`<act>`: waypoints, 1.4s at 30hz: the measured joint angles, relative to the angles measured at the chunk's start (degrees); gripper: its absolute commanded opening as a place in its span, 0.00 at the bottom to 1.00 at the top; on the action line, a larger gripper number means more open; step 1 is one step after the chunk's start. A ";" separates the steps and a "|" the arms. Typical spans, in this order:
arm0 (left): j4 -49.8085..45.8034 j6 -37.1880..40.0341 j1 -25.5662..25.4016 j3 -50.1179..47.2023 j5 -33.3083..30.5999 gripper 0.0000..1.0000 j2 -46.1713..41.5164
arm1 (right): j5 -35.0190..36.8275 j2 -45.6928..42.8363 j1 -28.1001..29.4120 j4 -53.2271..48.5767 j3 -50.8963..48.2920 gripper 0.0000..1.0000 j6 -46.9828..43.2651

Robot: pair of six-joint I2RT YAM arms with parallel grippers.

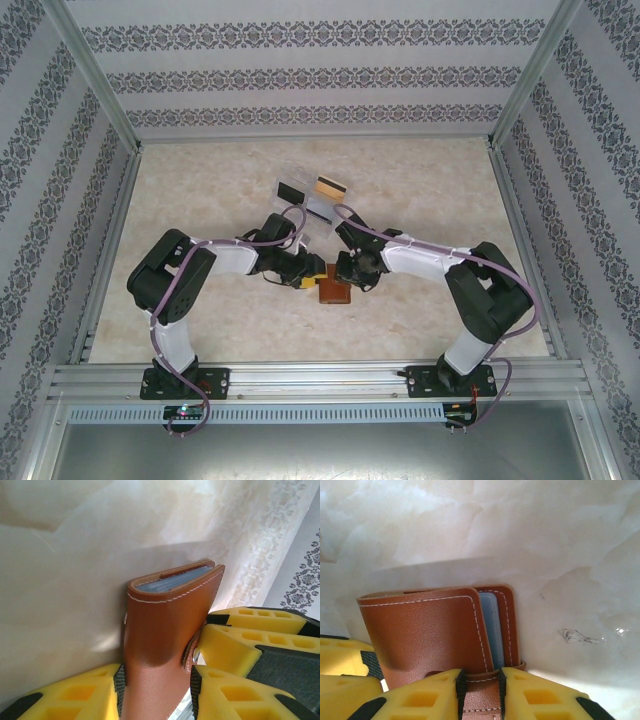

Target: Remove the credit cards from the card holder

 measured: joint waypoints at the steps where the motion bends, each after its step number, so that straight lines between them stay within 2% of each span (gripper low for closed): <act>1: 0.22 -0.11 0.00 -0.07 0.09 0.42 0.00 | -0.20 -0.17 -0.15 0.37 -0.31 0.28 0.28; 11: 1.75 -0.85 0.20 -0.66 0.33 0.43 -0.15 | -3.72 -2.54 -2.12 6.12 -4.76 0.26 3.23; 19: -3.98 1.18 -0.24 -0.13 -6.78 0.41 -2.97 | -3.96 -3.39 -2.49 8.02 -6.23 0.17 5.20; 29: -4.22 1.36 -1.38 1.99 -6.34 0.37 -0.61 | -4.52 -4.04 -2.86 10.78 -8.00 0.16 6.80; 37: -6.82 1.64 -1.79 4.31 -6.36 0.39 0.79 | -5.27 -4.44 -3.26 12.50 -9.14 0.16 7.06; 42: -7.10 1.49 -1.90 4.74 -6.29 0.27 1.25 | -5.31 -4.74 -3.26 13.00 -9.51 0.16 7.06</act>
